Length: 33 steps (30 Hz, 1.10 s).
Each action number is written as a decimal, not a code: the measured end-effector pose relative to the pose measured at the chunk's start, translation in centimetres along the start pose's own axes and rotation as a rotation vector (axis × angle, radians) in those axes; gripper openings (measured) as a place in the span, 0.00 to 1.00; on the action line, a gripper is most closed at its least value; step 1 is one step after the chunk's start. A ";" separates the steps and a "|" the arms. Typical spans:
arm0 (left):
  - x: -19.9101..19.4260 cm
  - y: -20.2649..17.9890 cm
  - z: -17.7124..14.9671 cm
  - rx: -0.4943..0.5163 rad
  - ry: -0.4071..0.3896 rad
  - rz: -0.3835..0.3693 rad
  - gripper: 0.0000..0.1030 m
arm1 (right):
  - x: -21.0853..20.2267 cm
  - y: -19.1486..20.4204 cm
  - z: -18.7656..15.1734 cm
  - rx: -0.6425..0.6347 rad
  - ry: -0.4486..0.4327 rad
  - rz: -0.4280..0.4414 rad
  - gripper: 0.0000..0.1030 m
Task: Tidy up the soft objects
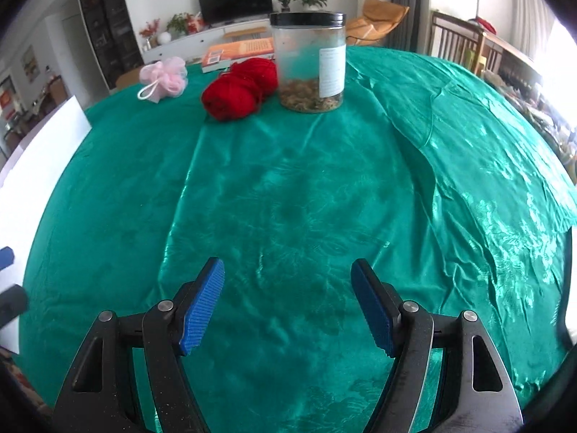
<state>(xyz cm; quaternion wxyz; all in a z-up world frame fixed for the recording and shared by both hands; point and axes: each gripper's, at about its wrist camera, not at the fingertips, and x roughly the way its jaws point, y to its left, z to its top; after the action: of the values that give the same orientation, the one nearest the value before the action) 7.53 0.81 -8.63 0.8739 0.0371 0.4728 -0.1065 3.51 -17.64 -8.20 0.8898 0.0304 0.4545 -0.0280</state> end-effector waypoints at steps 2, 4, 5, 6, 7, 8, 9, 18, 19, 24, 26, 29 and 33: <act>1.5 -0.2 0.4 0.017 0.002 0.015 1.00 | 0.3 0.0 0.2 0.000 0.005 -0.017 0.74; 3.2 -0.2 1.3 0.040 0.011 0.055 1.00 | 0.6 -0.2 0.1 -0.002 0.008 -0.024 0.74; 3.8 -0.1 1.6 0.046 0.016 0.075 1.00 | 0.8 -0.3 0.1 -0.009 0.011 -0.032 0.74; 4.4 0.1 2.0 0.046 0.023 0.089 1.00 | 0.9 -0.3 0.1 -0.014 0.013 -0.040 0.74; 4.8 0.5 2.3 0.041 0.027 0.093 1.00 | 1.0 -0.3 0.1 -0.017 0.016 -0.046 0.74; 5.3 0.7 2.7 0.035 0.032 0.091 1.00 | 1.1 -0.3 0.0 -0.017 0.019 -0.049 0.74; 5.8 0.9 3.1 0.029 0.038 0.088 1.00 | 1.2 -0.4 0.0 -0.014 0.024 -0.051 0.74; 7.4 2.1 4.7 -0.029 -0.031 0.052 1.00 | 2.0 -0.7 -0.1 0.007 0.040 -0.064 0.75; 7.4 2.1 4.7 -0.031 -0.030 0.052 1.00 | 2.0 -0.7 -0.1 0.009 0.041 -0.063 0.76; 7.6 2.1 4.8 -0.032 -0.031 0.050 1.00 | 2.1 -0.6 0.0 0.019 0.039 -0.063 0.78; 7.6 2.1 4.8 -0.032 -0.031 0.051 1.00 | 2.1 -0.6 0.0 0.020 0.039 -0.063 0.78; 7.6 2.1 4.8 -0.032 -0.031 0.051 1.00 | 2.2 -0.6 0.0 0.022 0.039 -0.062 0.79; 7.6 2.1 4.8 -0.032 -0.031 0.051 1.00 | 2.2 -0.5 0.0 0.029 0.039 -0.065 0.81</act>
<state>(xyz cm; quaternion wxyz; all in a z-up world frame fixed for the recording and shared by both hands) 15.92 0.95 -12.39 0.8841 0.0333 0.4596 -0.0773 4.79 -18.17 -10.04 0.8789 0.0290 0.4719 -0.0629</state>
